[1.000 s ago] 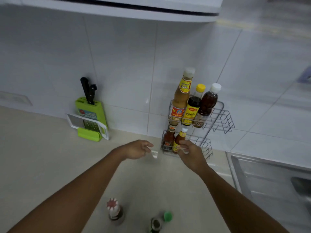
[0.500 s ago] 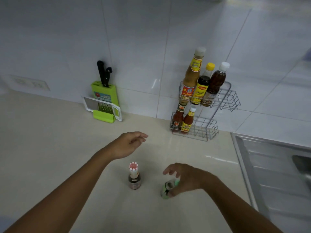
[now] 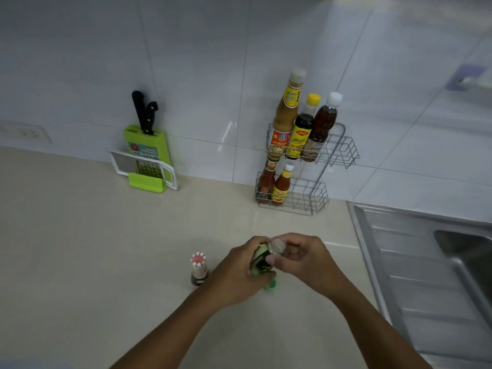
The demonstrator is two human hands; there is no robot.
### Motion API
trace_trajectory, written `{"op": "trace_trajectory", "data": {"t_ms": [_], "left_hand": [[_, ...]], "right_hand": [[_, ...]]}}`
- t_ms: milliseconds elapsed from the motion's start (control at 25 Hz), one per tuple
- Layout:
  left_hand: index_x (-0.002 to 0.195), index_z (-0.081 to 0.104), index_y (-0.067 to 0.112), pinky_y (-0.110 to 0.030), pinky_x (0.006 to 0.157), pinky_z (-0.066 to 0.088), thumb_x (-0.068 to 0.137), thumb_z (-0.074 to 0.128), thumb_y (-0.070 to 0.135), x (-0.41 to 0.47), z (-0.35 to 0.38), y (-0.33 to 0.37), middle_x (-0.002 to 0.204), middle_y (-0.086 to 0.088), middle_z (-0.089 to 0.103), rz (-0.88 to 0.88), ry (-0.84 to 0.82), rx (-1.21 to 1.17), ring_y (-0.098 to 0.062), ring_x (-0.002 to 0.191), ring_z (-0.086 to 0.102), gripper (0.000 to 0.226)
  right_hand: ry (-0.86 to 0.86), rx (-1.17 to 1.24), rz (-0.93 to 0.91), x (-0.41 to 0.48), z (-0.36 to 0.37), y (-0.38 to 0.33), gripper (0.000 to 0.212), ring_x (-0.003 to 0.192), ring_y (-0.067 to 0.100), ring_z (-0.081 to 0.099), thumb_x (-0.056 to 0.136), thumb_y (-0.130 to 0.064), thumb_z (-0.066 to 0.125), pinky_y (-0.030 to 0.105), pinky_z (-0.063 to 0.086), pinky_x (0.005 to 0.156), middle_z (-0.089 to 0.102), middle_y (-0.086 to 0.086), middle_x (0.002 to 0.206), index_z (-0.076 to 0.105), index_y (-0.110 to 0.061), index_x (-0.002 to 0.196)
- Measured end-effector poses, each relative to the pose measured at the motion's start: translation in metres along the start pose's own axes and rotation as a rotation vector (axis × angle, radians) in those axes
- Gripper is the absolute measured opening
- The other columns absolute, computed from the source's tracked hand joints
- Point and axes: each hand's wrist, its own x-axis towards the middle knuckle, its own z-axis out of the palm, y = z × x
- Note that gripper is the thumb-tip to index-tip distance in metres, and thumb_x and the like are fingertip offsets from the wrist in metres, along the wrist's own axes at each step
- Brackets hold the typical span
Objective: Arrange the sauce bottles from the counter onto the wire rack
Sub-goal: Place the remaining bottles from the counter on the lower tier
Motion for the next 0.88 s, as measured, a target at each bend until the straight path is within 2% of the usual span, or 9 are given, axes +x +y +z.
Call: {"op": "trace_trajectory", "data": {"t_ms": [120, 160, 200, 280, 360, 480, 640, 720, 880], "left_hand": [[0.127, 0.046, 0.042, -0.029, 0.087, 0.055, 0.087, 0.066, 0.033, 0.011, -0.004, 0.000, 0.108, 0.016, 0.066, -0.025, 0.009, -0.004, 0.002, 0.096, 0.062, 0.046], [0.126, 0.046, 0.041, -0.026, 0.083, 0.053, 0.087, 0.065, 0.031, 0.014, -0.005, 0.001, 0.104, 0.016, 0.065, -0.027, 0.011, -0.004, 0.004, 0.091, 0.061, 0.044], [0.125, 0.046, 0.040, -0.024, 0.080, 0.050, 0.088, 0.064, 0.029, 0.016, -0.006, 0.002, 0.101, 0.015, 0.064, -0.034, 0.015, -0.009, 0.004, 0.087, 0.059, 0.043], [0.124, 0.047, 0.039, -0.025, 0.078, 0.049, 0.088, 0.065, 0.026, 0.018, -0.008, 0.001, 0.101, 0.012, 0.064, -0.055, 0.010, -0.028, -0.002, 0.088, 0.059, 0.042], [0.123, 0.048, 0.039, -0.026, 0.077, 0.049, 0.088, 0.065, 0.024, 0.020, -0.008, -0.001, 0.103, 0.008, 0.064, -0.072, -0.007, -0.026, -0.006, 0.091, 0.061, 0.042], [0.115, 0.051, 0.037, -0.028, 0.072, 0.051, 0.082, 0.067, 0.022, 0.025, -0.010, -0.002, 0.096, 0.006, 0.065, -0.070, 0.029, 0.011, -0.009, 0.086, 0.062, 0.039], [0.094, 0.055, 0.031, -0.020, 0.058, 0.043, 0.073, 0.071, 0.023, 0.035, -0.014, 0.003, 0.078, 0.008, 0.060, -0.070, 0.130, 0.043, -0.005, 0.066, 0.055, 0.027], [0.086, 0.056, 0.027, -0.023, 0.056, 0.041, 0.070, 0.072, 0.024, 0.043, -0.014, 0.009, 0.071, 0.006, 0.058, -0.042, 0.164, 0.062, -0.005, 0.059, 0.050, 0.023], [0.080, 0.056, 0.023, -0.027, 0.054, 0.040, 0.065, 0.072, 0.026, 0.059, -0.013, 0.027, 0.066, 0.005, 0.056, 0.003, 0.181, 0.072, -0.008, 0.055, 0.049, 0.022]], "right_hand": [[0.048, 0.220, 0.194, 0.012, -0.001, 0.029, 0.036, 0.084, 0.030, 0.071, 0.094, -0.035, 0.068, 0.039, 0.059, 0.069, 0.075, 0.019, 0.101, 0.071, -0.011, 0.120], [0.093, 0.106, 0.289, 0.016, 0.002, 0.050, 0.030, 0.086, 0.027, 0.070, 0.096, -0.034, 0.063, 0.044, 0.059, 0.071, 0.075, 0.016, 0.102, 0.071, -0.015, 0.119], [0.109, -0.144, 0.360, 0.017, 0.008, 0.074, 0.027, 0.090, 0.022, 0.068, 0.095, -0.032, 0.063, 0.044, 0.059, 0.076, 0.072, 0.011, 0.106, 0.069, -0.020, 0.118], [-0.030, -0.608, 0.449, 0.009, 0.028, 0.118, 0.041, 0.102, 0.017, 0.061, 0.086, -0.038, 0.073, 0.031, 0.052, 0.082, 0.058, 0.002, 0.118, 0.061, -0.031, 0.125], [-0.110, -0.719, 0.462, 0.001, 0.044, 0.141, 0.047, 0.107, 0.019, 0.058, 0.083, -0.035, 0.074, 0.028, 0.050, 0.084, 0.050, 0.001, 0.120, 0.058, -0.030, 0.127], [-0.040, -0.713, 0.323, 0.005, 0.038, 0.140, 0.032, 0.103, 0.022, 0.061, 0.086, -0.021, 0.072, 0.029, 0.052, 0.085, 0.054, 0.000, 0.109, 0.066, -0.023, 0.117], [0.227, -0.297, 0.147, 0.030, -0.003, 0.054, 0.054, 0.071, 0.011, 0.065, 0.072, -0.005, 0.088, 0.028, 0.058, 0.065, 0.064, -0.003, 0.099, 0.064, -0.031, 0.113], [0.224, -0.183, 0.025, 0.038, -0.027, -0.001, 0.058, 0.066, 0.010, 0.061, 0.072, 0.000, 0.088, 0.026, 0.057, 0.064, 0.068, -0.002, 0.100, 0.064, -0.026, 0.118], [0.114, -0.337, -0.213, 0.038, -0.064, -0.062, 0.046, 0.073, 0.007, 0.062, 0.073, 0.000, 0.088, 0.026, 0.058, 0.069, 0.072, -0.003, 0.099, 0.076, -0.024, 0.109]]}}
